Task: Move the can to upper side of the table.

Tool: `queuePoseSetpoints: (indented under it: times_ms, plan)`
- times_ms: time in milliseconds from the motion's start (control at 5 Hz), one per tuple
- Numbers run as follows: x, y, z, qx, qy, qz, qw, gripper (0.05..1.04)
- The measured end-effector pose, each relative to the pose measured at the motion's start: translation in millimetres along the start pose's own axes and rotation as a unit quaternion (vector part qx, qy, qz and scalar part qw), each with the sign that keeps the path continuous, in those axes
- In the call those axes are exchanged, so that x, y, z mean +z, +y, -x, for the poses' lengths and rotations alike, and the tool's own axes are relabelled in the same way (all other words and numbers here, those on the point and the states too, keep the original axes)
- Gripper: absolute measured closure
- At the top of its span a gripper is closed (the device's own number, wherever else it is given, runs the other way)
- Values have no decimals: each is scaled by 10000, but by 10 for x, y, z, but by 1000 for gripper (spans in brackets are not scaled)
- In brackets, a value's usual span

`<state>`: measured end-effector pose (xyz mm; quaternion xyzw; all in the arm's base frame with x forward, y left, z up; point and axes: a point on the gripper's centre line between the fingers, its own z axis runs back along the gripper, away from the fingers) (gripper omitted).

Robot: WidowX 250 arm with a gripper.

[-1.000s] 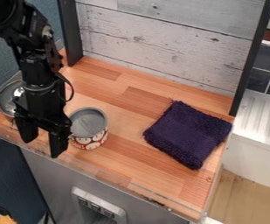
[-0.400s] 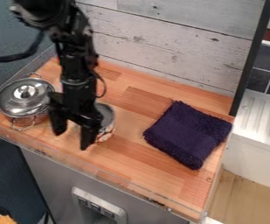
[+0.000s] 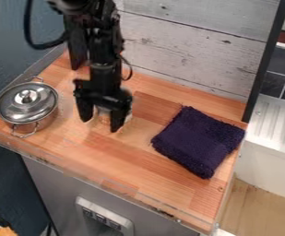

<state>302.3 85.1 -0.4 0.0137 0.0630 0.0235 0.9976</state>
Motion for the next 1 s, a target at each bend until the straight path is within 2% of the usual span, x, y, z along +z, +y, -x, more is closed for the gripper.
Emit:
queuePoseSetpoints:
  times_ms: [200,400,600,800,1000]
  plan:
    - [48,58,-307,178,-95,20,9998,83]
    - [44,103,-406,222,-105,-8,9997,83]
    - [-26,114,-332,146,-6,-102,9998,83]
    - [241,118,-143,55,-346,-259,9991,83]
    - [544,207,-57,120,-698,-237,9972,83]
